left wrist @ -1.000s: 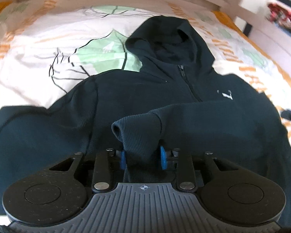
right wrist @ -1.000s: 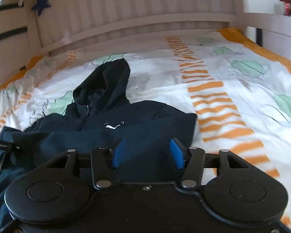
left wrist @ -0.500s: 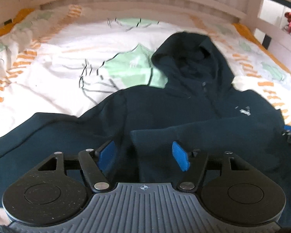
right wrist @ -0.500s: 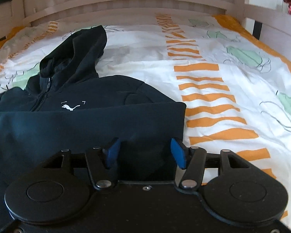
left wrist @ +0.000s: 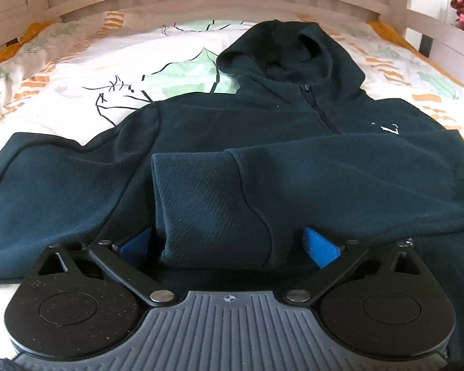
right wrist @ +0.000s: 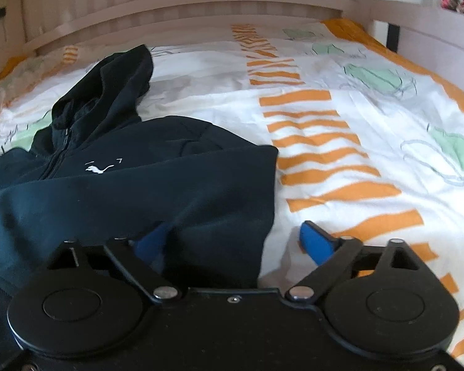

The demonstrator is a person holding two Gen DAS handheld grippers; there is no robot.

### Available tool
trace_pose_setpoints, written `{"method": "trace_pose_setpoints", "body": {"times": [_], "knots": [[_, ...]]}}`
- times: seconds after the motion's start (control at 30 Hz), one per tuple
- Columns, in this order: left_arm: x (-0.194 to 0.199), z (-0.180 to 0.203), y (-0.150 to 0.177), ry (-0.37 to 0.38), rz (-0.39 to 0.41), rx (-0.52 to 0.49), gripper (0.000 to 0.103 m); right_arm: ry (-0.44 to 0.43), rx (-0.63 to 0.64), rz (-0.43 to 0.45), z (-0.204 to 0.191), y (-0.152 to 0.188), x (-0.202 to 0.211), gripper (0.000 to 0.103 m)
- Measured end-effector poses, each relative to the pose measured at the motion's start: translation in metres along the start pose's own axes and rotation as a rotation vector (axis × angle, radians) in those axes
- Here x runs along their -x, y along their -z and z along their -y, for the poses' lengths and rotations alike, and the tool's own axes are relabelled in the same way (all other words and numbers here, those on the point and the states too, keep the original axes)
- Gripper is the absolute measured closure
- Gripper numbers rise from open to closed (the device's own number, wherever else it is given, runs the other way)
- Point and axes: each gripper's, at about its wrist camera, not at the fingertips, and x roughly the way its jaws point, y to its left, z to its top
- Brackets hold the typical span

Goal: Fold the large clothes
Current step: 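Open both grippers and lay the sleeve flat across the chest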

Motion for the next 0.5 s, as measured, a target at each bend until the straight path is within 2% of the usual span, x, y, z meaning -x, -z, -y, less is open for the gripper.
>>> {"method": "trace_pose_setpoints", "body": {"times": [0.13, 0.3, 0.5], "knots": [[0.002, -0.001, 0.005, 0.008, 0.027, 0.009, 0.0, -0.017, -0.024, -0.003, 0.003, 0.0, -0.002, 0.001], [0.002, -0.001, 0.006, 0.011, 0.037, 0.011, 0.0, -0.031, -0.038, -0.007, 0.006, -0.002, 0.003, 0.001], [0.002, -0.002, 0.006, 0.017, 0.031, 0.011, 0.0, -0.051, -0.023, 0.077, -0.007, -0.008, 0.05, 0.001]]}}
